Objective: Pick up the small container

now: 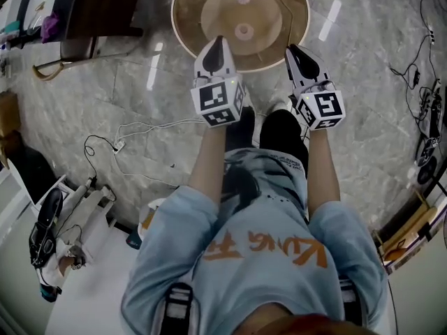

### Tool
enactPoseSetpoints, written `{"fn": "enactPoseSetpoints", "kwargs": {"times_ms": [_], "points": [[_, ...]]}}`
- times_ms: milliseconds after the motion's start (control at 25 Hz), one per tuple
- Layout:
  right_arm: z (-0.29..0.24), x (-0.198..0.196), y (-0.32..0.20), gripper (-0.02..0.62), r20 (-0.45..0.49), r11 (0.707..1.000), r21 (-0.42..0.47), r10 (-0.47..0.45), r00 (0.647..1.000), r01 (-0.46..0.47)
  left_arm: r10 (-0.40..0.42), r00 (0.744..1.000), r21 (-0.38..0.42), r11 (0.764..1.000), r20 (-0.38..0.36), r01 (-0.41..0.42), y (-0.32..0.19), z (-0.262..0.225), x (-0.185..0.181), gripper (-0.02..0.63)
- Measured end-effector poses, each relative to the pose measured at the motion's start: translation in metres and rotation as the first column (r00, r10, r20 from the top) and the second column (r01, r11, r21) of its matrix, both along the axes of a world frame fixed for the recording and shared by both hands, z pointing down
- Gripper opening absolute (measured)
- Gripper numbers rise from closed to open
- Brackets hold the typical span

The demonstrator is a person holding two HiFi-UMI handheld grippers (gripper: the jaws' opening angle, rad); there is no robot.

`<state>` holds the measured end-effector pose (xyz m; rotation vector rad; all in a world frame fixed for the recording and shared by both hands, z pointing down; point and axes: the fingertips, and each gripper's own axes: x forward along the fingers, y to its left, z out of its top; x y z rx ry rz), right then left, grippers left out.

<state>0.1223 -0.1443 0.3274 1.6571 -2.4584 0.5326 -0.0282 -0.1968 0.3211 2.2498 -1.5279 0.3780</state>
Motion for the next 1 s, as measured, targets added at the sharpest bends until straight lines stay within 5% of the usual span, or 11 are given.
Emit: {"fn": "enactPoseSetpoints", "kwargs": {"times_ms": [280, 520, 1000], "points": [[0.036, 0.004, -0.009, 0.066, 0.011, 0.984, -0.111, -0.138, 0.990, 0.139, -0.136, 0.991, -0.050, 0.989, 0.016, 0.136, -0.012, 0.024, -0.001, 0.023], [0.064, -0.011, -0.036, 0.064, -0.042, 0.961, -0.115, -0.259, 0.965, 0.253, -0.216, 0.976, -0.059, 0.974, 0.020, 0.217, -0.023, 0.054, -0.012, 0.023], [0.181, -0.060, -0.042, 0.057, -0.038, 0.928, -0.202, -0.327, 0.944, 0.313, -0.127, 0.991, -0.150, 0.980, 0.044, 0.132, -0.024, 0.178, -0.020, 0.023]]}}
